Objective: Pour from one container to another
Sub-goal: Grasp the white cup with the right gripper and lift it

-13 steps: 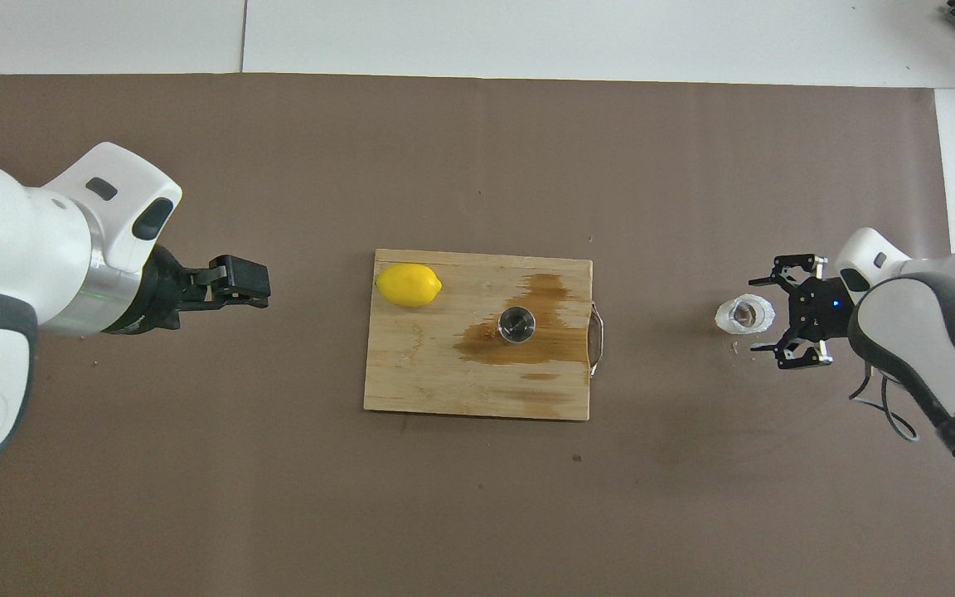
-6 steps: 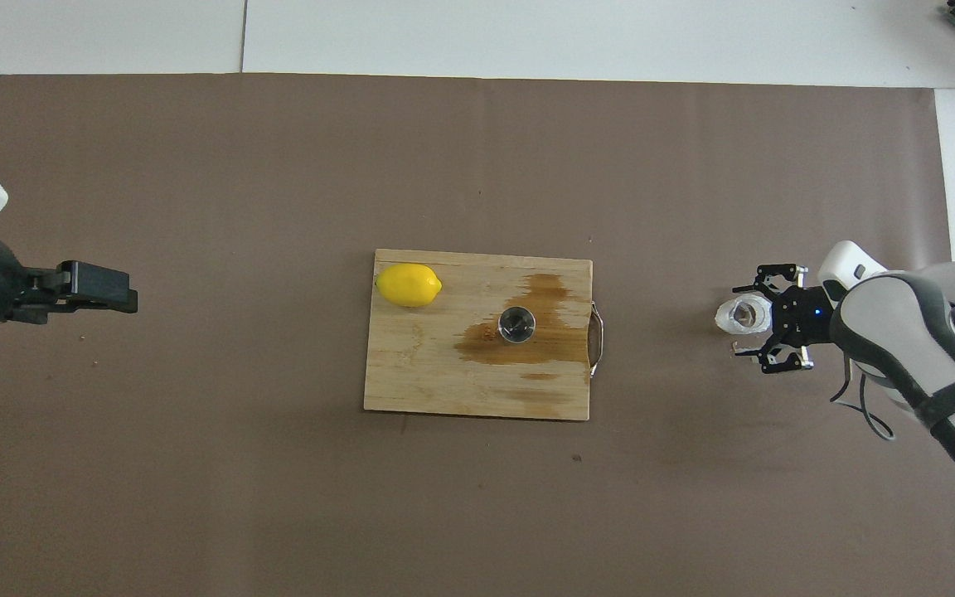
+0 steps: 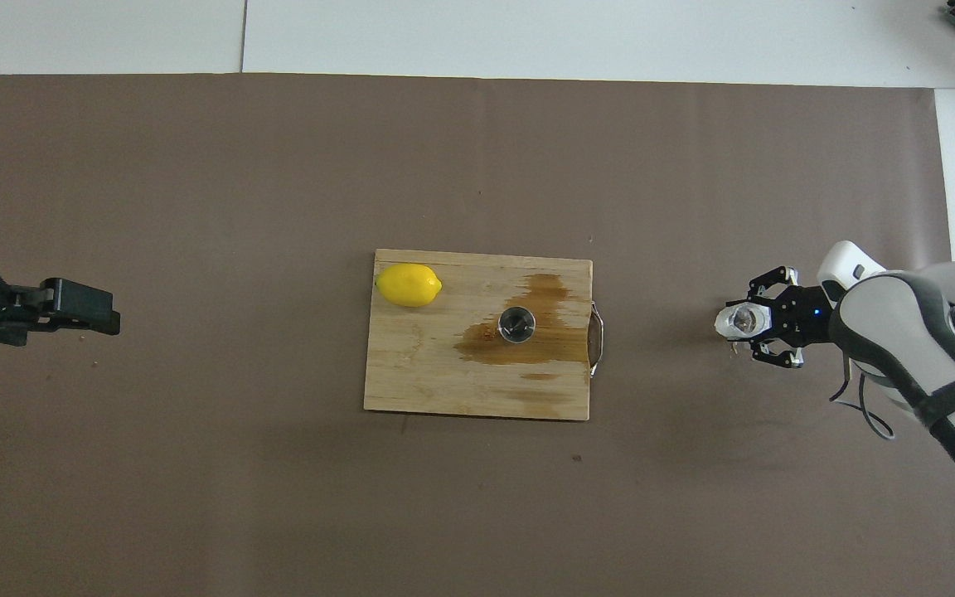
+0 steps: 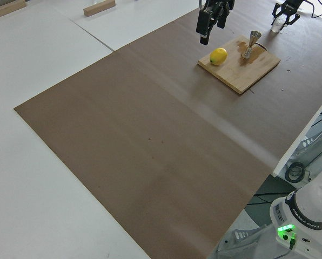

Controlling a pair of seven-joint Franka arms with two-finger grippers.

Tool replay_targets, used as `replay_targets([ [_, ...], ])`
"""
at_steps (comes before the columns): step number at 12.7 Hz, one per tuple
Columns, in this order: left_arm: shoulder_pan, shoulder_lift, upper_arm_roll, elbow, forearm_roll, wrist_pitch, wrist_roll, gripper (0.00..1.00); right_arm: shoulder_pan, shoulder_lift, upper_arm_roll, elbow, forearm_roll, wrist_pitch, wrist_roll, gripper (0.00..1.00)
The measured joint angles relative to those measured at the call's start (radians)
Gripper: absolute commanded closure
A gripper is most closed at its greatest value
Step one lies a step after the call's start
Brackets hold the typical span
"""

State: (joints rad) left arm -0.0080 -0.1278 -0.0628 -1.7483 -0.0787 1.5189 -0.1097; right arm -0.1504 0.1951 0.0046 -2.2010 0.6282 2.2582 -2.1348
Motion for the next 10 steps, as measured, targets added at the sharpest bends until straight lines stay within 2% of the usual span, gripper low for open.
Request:
replay_targets([
  [3,0.0,-0.003,0.0,0.002,0.008,-0.02,0.0,0.0,0.021,-0.044,0.003,0.004,0.0,-0.001,0.051,1.0],
  [7,-0.008,-0.007,-0.011,0.004,0.008,0.021,-0.001,0.0,0.13,-0.103,0.007,0.016,-0.003,-0.001,0.19,1.0],
  [10,0.026,-0.007,0.006,0.005,0.011,0.082,0.002,0.0,0.223,-0.108,0.01,0.08,-0.135,0.0,0.41,1.0],
])
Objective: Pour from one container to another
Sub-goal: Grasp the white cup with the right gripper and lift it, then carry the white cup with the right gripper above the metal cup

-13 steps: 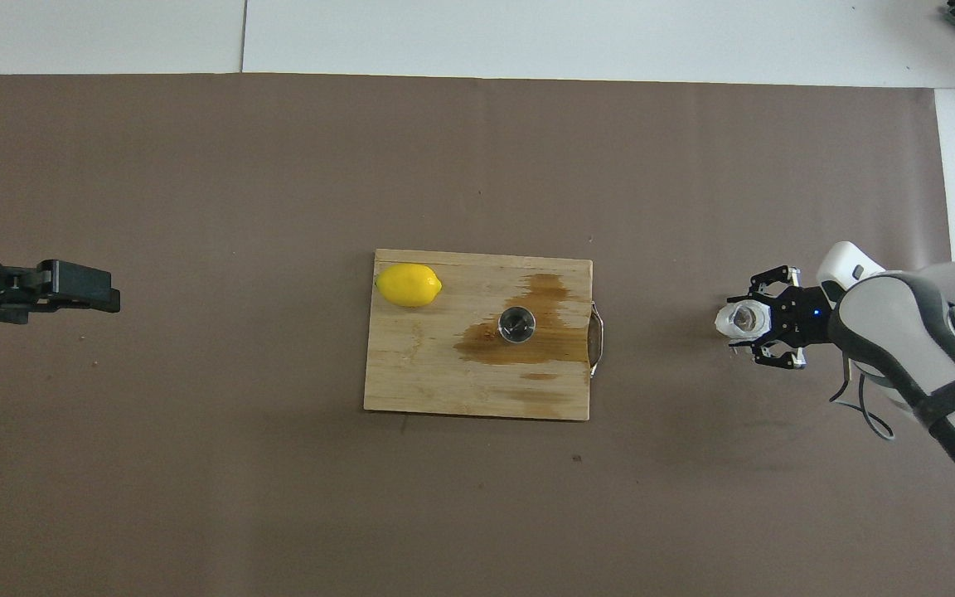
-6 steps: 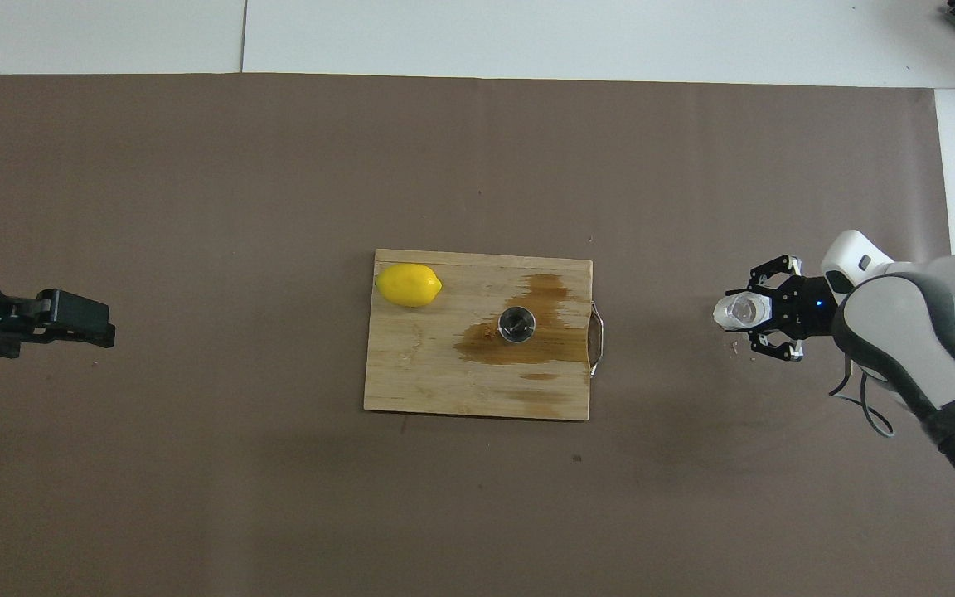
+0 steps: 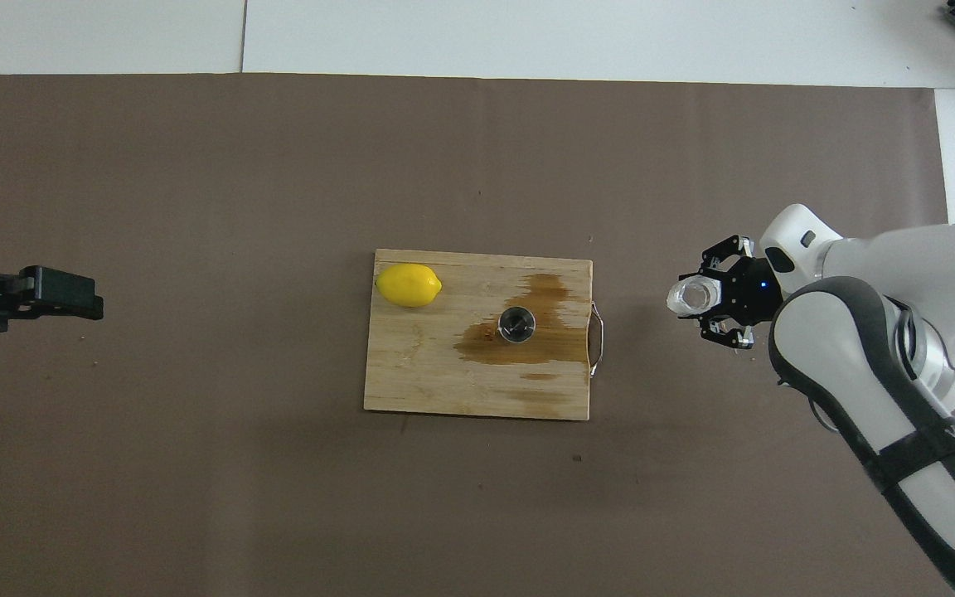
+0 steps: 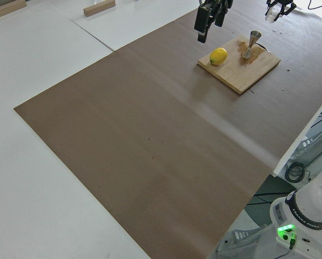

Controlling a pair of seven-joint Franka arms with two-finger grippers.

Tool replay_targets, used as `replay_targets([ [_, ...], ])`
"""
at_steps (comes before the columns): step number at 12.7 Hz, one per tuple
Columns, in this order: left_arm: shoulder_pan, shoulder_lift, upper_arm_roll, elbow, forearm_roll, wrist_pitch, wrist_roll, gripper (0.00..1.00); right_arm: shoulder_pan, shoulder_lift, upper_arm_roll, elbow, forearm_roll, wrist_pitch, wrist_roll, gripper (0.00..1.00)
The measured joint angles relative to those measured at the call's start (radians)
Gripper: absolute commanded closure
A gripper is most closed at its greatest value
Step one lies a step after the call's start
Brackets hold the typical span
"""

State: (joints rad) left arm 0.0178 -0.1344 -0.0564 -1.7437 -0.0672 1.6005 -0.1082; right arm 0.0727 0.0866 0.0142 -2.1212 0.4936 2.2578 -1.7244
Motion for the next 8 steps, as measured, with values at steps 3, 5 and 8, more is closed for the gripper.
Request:
replay_targets([
  [3,0.013,0.0,-0.003,0.004,0.018,0.005,0.015,0.0,0.134,0.0,0.005,0.088,-0.189,0.0,0.33,1.0],
  [5,0.019,0.001,-0.015,0.01,0.026,0.004,0.015,0.0,0.223,0.003,0.007,0.132,-0.288,-0.002,0.498,1.0],
  [8,0.108,0.015,-0.108,0.032,0.028,-0.007,0.019,0.0,0.329,0.019,0.009,0.204,-0.484,-0.057,0.691,1.0],
])
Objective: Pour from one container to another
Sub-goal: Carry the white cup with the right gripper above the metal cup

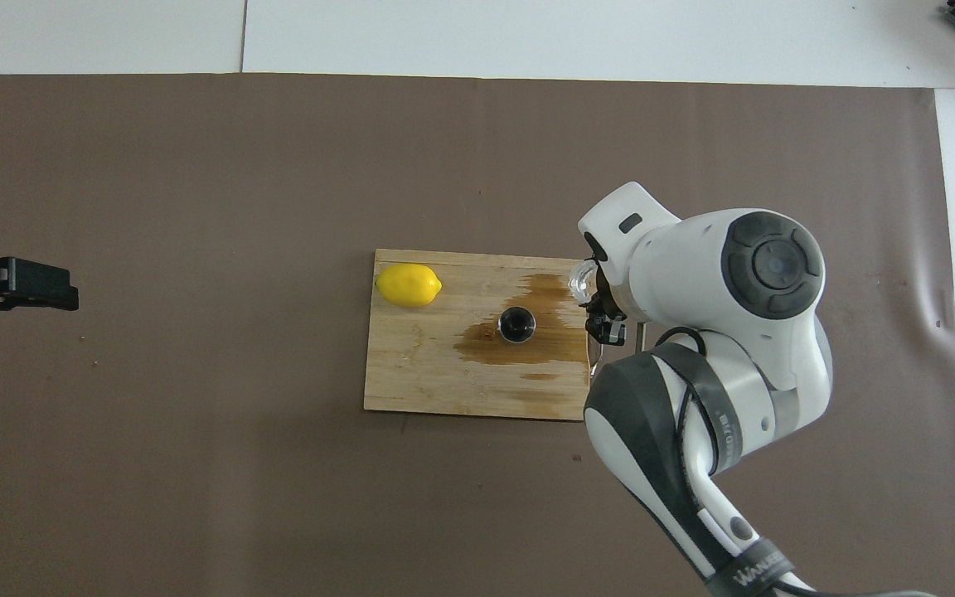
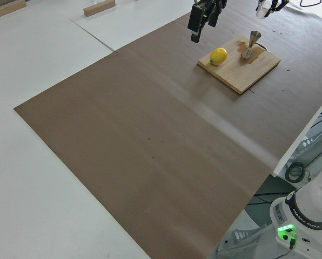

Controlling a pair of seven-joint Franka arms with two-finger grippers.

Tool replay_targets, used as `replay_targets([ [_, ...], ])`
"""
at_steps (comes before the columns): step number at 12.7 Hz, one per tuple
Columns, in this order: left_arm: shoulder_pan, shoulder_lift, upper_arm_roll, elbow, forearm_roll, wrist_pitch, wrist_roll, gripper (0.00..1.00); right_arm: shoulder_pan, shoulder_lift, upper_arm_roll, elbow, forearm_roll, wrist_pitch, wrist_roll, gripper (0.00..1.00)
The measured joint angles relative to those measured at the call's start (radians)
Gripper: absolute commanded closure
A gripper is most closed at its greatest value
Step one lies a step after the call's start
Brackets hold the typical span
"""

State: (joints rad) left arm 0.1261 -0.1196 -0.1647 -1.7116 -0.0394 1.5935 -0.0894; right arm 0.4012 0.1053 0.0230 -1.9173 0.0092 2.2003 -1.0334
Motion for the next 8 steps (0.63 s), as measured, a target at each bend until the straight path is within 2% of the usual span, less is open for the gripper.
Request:
replay_targets([
  [4,0.004,0.089,-0.019,0.119,0.004,-0.056,0.0,0.0,0.092,0.046,0.0,0.059,-0.17,-0.036,0.05,1.0],
  [8,-0.029,0.099,0.012,0.129,0.004,-0.071,0.001,0.0,0.161,0.071,0.0,0.062,-0.33,-0.067,0.103,1.0],
])
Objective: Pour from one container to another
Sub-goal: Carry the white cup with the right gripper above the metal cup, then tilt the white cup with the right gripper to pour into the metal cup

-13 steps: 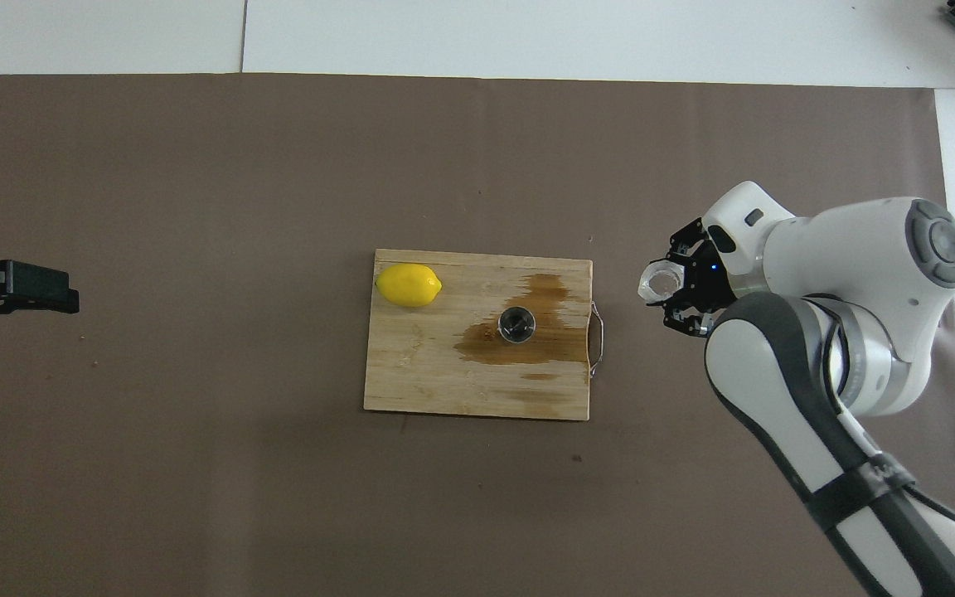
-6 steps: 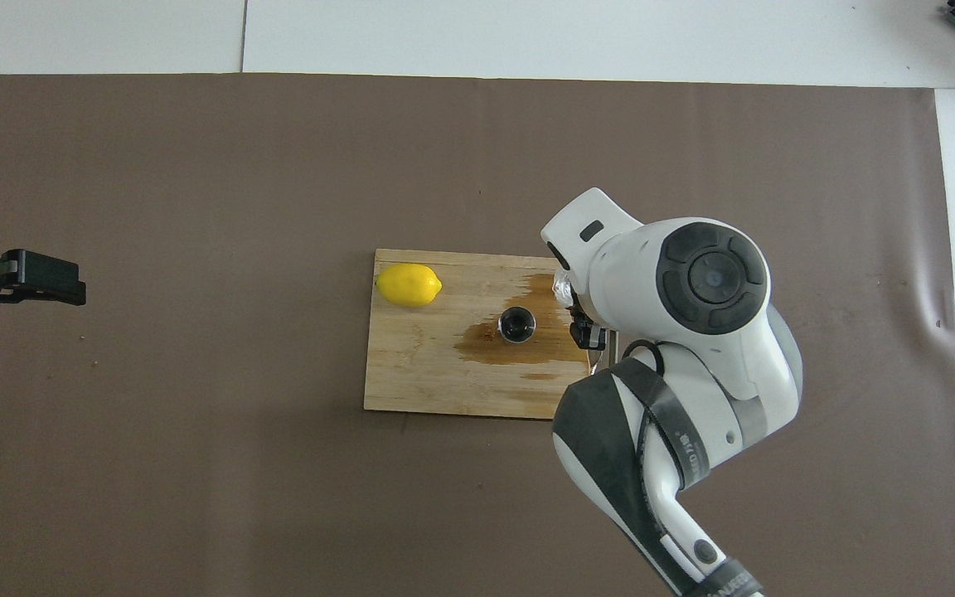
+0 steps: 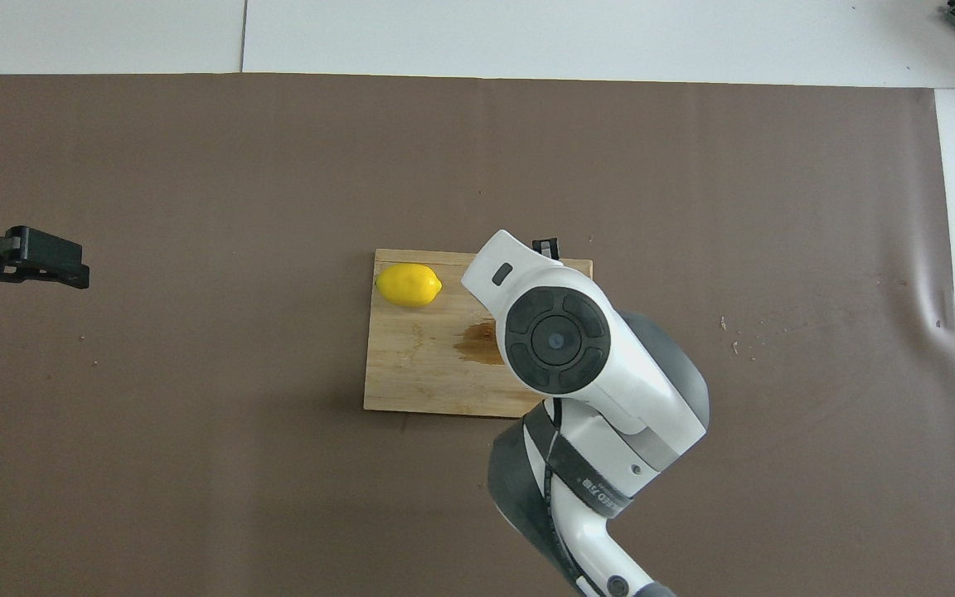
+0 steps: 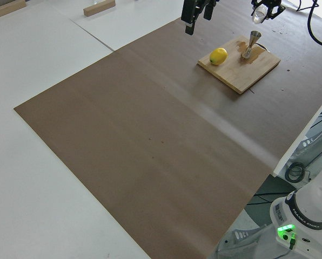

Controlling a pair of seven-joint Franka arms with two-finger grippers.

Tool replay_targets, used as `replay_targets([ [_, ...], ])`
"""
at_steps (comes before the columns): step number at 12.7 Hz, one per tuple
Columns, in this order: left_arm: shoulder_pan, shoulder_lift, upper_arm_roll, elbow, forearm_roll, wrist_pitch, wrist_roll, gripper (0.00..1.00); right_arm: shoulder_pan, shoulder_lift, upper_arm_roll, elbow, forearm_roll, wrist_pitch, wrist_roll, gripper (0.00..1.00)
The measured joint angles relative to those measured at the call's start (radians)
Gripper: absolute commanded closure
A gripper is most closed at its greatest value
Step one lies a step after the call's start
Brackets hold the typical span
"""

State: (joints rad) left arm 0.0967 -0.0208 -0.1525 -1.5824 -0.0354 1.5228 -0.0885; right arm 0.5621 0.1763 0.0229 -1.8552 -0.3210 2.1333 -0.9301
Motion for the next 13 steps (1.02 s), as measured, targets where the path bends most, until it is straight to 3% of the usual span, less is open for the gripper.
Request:
replay_targets([
  [3,-0.042,-0.002,0.057,0.0,0.0,0.0,0.003,0.0,0.038,0.007,0.0,-0.002,-0.106,-0.034,0.037,1.0],
  [13,-0.05,-0.004,0.06,0.0,0.0,-0.01,0.005,0.0,0.092,0.006,0.0,-0.032,-0.328,-0.043,0.037,1.0],
])
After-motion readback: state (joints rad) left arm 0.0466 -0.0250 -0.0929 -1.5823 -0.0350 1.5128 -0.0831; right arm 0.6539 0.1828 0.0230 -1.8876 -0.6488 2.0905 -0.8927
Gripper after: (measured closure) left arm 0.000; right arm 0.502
